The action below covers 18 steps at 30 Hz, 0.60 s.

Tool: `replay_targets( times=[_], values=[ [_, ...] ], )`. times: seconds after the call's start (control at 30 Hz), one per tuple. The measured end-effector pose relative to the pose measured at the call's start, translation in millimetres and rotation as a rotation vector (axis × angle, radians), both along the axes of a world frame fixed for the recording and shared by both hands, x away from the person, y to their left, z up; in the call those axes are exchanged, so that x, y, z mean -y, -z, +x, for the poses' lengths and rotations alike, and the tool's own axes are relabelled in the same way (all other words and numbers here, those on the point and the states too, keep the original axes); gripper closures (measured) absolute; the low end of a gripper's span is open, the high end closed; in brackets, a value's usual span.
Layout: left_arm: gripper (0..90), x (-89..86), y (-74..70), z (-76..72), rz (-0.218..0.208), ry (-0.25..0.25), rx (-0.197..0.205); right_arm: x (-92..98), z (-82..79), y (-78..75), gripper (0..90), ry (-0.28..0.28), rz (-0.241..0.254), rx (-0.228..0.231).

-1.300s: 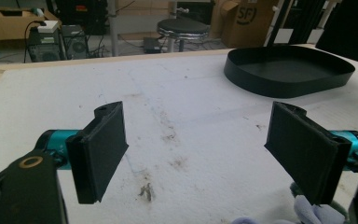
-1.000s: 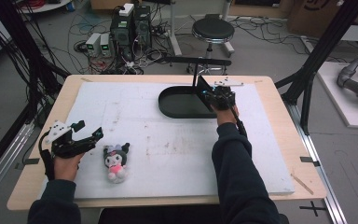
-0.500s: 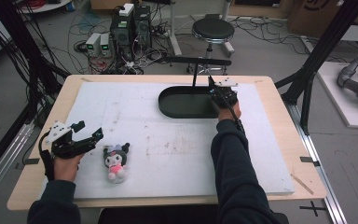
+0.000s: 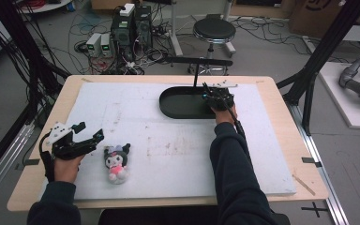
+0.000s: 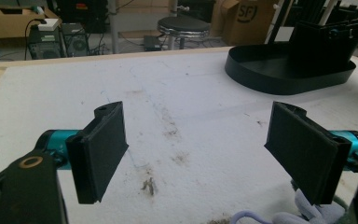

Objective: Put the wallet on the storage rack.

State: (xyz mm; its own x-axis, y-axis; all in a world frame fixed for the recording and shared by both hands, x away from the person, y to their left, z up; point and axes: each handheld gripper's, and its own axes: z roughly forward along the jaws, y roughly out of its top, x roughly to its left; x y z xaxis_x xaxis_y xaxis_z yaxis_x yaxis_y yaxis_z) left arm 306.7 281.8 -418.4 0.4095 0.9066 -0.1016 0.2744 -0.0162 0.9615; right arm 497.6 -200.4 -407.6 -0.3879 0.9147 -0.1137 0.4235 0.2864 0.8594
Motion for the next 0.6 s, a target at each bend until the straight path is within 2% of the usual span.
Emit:
replay_targets(
  times=[0.03, 0.1, 0.17, 0.2, 0.23, 0.27, 0.33, 0.4, 0.43, 0.47, 0.5, 0.6],
  values=[
    [19.7, 0.5, -0.1, -0.1, 0.001, 0.003, 0.001, 0.0, 0.0, 0.0, 72.2, 0.0, 0.0, 0.0],
    [19.9, 1.4, -0.3, -0.3, 0.002, 0.002, 0.004, -2.7, -0.2, 0.2, 74.2, 0.022, -0.034, 0.023],
    [19.9, 2.1, -0.3, -0.4, 0.003, 0.006, 0.001, -3.8, 0.5, 1.5, 73.7, 0.037, -0.028, 0.031],
    [19.9, 2.2, -0.3, -0.4, 0.005, 0.008, 0.001, -4.5, 1.1, 2.6, 71.9, 0.037, -0.019, 0.034],
    [19.9, 2.7, -0.3, -0.4, 0.004, 0.007, 0.002, -4.2, 3.3, 5.6, 65.1, 0.025, 0.025, 0.021],
    [19.9, 3.0, -0.4, -0.4, 0.004, 0.007, 0.002, -4.2, 3.3, 5.6, 65.1, 0.025, 0.025, 0.021],
    [19.9, 3.3, -0.4, -0.4, 0.002, 0.009, 0.002, -2.9, 3.7, 6.3, 53.4, 0.023, 0.083, 0.003],
    [20.0, 3.3, -0.3, -0.4, 0.002, 0.01, 0.001, -1.0, 1.0, 1.5, 50.3, 0.0, 0.132, 0.003],
    [20.1, 3.2, -0.2, -0.4, 0.004, 0.012, 0.0, 0.5, -3.9, -6.9, 46.4, -0.031, 0.131, 0.018],
    [20.1, 3.2, -0.2, -0.3, 0.005, 0.013, -0.001, 0.5, -3.9, -6.9, 46.4, -0.031, 0.131, 0.018],
    [20.1, 3.4, -0.2, -0.5, 0.003, 0.013, -0.001, 4.6, -10.8, -16.5, 45.7, -0.055, 0.118, 0.038],
    [20.1, 3.8, -0.9, -1.7, -0.008, 0.015, 0.008, 12.5, -20.0, -25.0, 45.8, -0.066, 0.123, 0.063]
  ],
)
